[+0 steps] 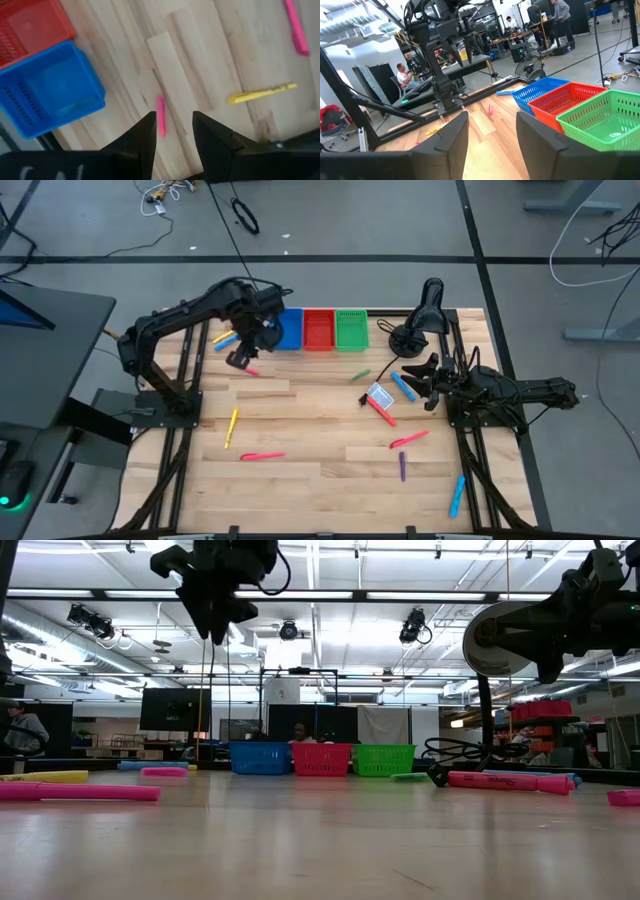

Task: Pick & Place Markers
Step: Put the pink pen into the blue bin

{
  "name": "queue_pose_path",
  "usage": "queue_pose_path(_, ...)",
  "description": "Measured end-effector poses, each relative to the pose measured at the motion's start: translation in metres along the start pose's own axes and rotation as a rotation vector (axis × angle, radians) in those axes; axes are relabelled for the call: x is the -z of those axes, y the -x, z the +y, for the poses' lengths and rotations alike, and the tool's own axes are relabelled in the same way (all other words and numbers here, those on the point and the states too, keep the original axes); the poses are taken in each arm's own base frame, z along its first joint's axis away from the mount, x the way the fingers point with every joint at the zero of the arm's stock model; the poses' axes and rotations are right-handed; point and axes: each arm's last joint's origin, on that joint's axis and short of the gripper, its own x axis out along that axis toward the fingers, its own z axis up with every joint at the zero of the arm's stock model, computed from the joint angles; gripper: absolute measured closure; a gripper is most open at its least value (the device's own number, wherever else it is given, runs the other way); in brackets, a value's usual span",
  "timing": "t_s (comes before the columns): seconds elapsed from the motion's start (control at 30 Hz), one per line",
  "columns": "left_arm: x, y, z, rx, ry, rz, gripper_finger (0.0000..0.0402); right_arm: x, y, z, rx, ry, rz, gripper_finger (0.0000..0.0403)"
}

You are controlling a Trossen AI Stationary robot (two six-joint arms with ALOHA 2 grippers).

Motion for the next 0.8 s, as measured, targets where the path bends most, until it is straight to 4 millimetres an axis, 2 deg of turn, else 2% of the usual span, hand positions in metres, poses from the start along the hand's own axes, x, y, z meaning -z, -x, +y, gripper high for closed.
queue_pose_path(0.17, 0.010, 0.004, -0.005, 0.015, -0.043, -0.036, 0.0268, 0.000, 0.000, 0.000, 0.000, 0.000, 0.000, 0.0237)
queue_pose_path(0.4, 0.030, -0.008, -0.016, -0.023, -0.072, -0.032, 0.0268, 0.000, 0.000, 0.000, 0.000, 0.000, 0.000, 0.0237)
queue_pose_path(0.57, 0.043, -0.024, -0.015, -0.048, -0.046, -0.019, 0.0268, 0.000, 0.000, 0.000, 0.000, 0.000, 0.000, 0.0237)
queue_pose_path(0.8, 0.062, -0.034, -0.009, -0.031, -0.049, -0.005, 0.0256, 0.000, 0.000, 0.000, 0.000, 0.000, 0.000, 0.0237)
